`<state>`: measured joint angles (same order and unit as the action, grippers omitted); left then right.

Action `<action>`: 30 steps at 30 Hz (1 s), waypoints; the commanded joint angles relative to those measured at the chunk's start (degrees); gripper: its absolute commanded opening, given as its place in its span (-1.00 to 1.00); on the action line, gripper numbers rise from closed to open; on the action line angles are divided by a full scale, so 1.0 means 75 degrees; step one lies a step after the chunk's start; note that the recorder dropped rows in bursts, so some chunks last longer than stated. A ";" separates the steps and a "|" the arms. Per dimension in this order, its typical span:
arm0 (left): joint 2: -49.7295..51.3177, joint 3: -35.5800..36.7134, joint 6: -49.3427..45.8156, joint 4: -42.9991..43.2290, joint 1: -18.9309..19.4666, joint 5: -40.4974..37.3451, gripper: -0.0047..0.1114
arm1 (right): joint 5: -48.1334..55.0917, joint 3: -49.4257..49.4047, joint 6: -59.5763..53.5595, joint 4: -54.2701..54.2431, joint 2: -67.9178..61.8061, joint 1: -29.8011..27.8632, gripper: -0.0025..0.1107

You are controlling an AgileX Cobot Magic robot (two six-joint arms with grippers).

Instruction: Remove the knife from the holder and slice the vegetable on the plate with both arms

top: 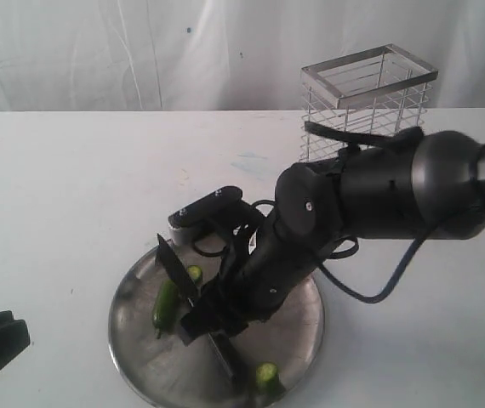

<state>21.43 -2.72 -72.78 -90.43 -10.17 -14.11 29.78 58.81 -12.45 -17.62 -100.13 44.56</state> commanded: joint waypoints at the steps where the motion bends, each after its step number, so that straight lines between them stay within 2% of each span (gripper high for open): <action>1: -0.0049 0.0028 0.0057 -0.0156 -0.0029 -0.0086 -0.44 | -0.0167 -0.0328 0.0100 -0.0029 0.1128 -0.0014 -0.21; 4: -0.0049 0.0028 0.0057 -0.0156 -0.0029 -0.0086 -0.44 | -0.0455 -0.0908 0.0166 -0.0114 0.2339 -0.0014 -0.24; 6: -0.0049 0.0028 0.0057 -0.0156 -0.0029 -0.0086 -0.44 | -0.0735 -0.1364 0.0166 -0.0243 0.3239 0.0001 -0.34; 12: -0.0049 0.0028 0.0057 -0.0156 -0.0029 -0.0086 -0.44 | -0.1507 -0.2798 0.0183 -0.0652 0.6668 0.0001 -0.96; 17: -0.0049 0.0028 0.0057 -0.0156 -0.0029 -0.0086 -0.44 | -0.0813 -0.3328 0.0182 -0.0652 0.9329 0.0001 -0.96; 24: -0.0049 0.0028 0.0057 -0.0156 -0.0029 -0.0086 -0.44 | 0.0046 -0.3271 0.0398 -0.0203 1.2398 0.0001 -0.96; 27: -0.0049 0.0028 0.0057 -0.0156 -0.0029 -0.0059 -0.44 | 0.0247 -0.3285 0.0286 -0.0187 1.3351 0.0001 -0.96; 30: -0.0072 0.0028 0.0057 -0.0156 -0.0029 -0.0025 -0.44 | 0.0271 -0.3302 0.0286 -0.0172 1.3351 0.0013 -0.96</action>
<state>21.43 -2.72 -72.64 -90.45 -10.17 -13.98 30.99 34.13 -10.49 -19.62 -0.61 44.56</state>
